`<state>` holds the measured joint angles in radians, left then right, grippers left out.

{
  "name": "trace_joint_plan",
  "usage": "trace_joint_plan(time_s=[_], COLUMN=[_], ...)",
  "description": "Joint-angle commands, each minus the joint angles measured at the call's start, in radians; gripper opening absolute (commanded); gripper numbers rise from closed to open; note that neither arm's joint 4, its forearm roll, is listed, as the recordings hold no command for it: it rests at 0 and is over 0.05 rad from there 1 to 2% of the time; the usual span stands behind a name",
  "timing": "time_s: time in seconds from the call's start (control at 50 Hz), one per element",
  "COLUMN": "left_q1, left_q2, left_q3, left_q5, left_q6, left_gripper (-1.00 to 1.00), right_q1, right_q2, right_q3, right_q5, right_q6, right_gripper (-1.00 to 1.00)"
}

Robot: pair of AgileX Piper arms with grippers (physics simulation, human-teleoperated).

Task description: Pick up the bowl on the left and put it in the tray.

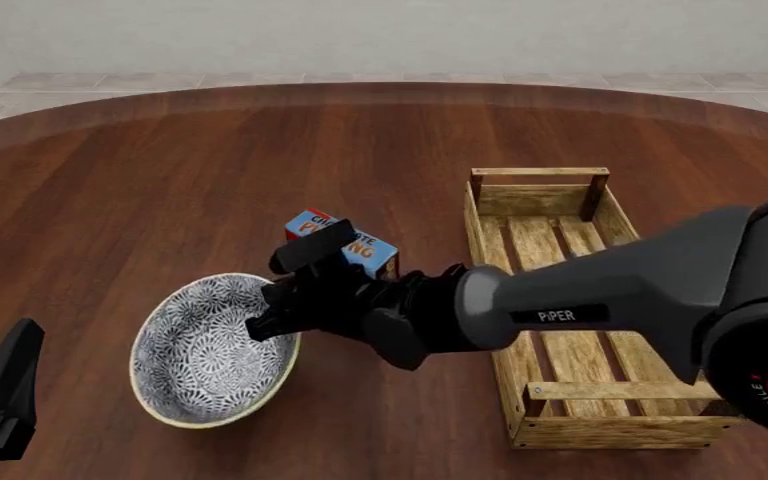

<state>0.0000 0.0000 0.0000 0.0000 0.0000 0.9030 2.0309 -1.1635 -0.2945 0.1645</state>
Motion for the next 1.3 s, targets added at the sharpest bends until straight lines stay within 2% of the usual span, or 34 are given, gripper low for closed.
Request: trace_joint_plan(time_s=[0.02, 0.24, 0.74, 1.22, 1.3], left_q1=[0.0, 0.0, 0.0, 0.0, 0.0], left_q2=[0.0, 0.0, 0.0, 0.0, 0.0], left_q3=[0.0, 0.0, 0.0, 0.0, 0.0], left_q5=[0.0, 0.0, 0.0, 0.0, 0.0], left_q6=[0.0, 0.0, 0.0, 0.0, 0.0], left_gripper=[1.0, 1.0, 1.0, 1.0, 1.0], right_q1=[0.006, 0.013, 0.018, 0.016, 0.014], right_q2=[-0.04, -0.081, -0.148, -0.269, -0.306], right_q3=[0.035, 0.067, 0.091, 0.108, 0.115], right_q5=[-0.006, -0.02, -0.007, 0.049, 0.062], right_q6=[0.007, 0.025, 0.028, 0.023, 0.038], right_gripper=[-1.0, -1.0, -1.0, -1.0, -1.0])
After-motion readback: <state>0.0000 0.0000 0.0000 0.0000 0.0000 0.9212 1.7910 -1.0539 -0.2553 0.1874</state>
